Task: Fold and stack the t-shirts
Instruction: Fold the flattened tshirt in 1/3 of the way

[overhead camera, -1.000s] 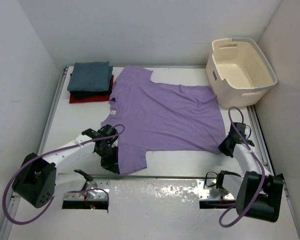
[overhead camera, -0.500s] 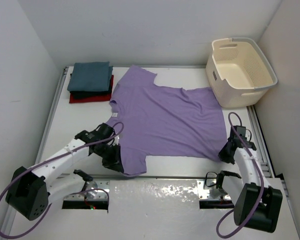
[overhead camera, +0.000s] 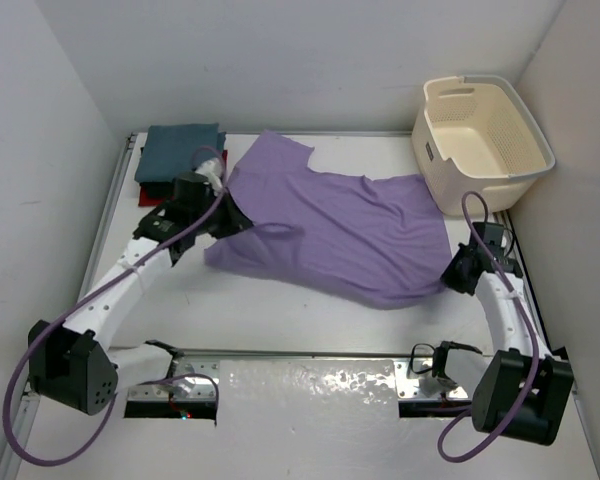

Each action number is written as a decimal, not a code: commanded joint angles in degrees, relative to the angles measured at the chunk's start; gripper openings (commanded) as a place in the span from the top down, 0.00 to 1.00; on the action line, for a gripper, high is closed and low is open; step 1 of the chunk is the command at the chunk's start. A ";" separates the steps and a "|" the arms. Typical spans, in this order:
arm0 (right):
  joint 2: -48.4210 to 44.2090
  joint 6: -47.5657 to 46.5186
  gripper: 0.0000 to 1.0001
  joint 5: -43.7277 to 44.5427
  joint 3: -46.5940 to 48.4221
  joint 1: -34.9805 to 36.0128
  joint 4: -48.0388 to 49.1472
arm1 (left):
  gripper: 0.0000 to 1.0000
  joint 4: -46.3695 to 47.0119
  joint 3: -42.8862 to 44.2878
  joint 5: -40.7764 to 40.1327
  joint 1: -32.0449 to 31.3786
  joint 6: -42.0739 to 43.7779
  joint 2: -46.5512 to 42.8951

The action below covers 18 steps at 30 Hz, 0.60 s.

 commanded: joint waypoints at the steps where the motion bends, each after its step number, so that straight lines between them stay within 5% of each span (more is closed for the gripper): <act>1: 0.39 -2.15 1.00 0.66 3.70 0.03 0.44 | 1.00 12.42 -1.69 -2.79 5.98 -0.46 -4.48; 18: 11.45 -2.42 1.00 -1.88 13.27 0.03 7.55 | 1.00 26.12 -0.11 -11.58 8.62 6.14 2.27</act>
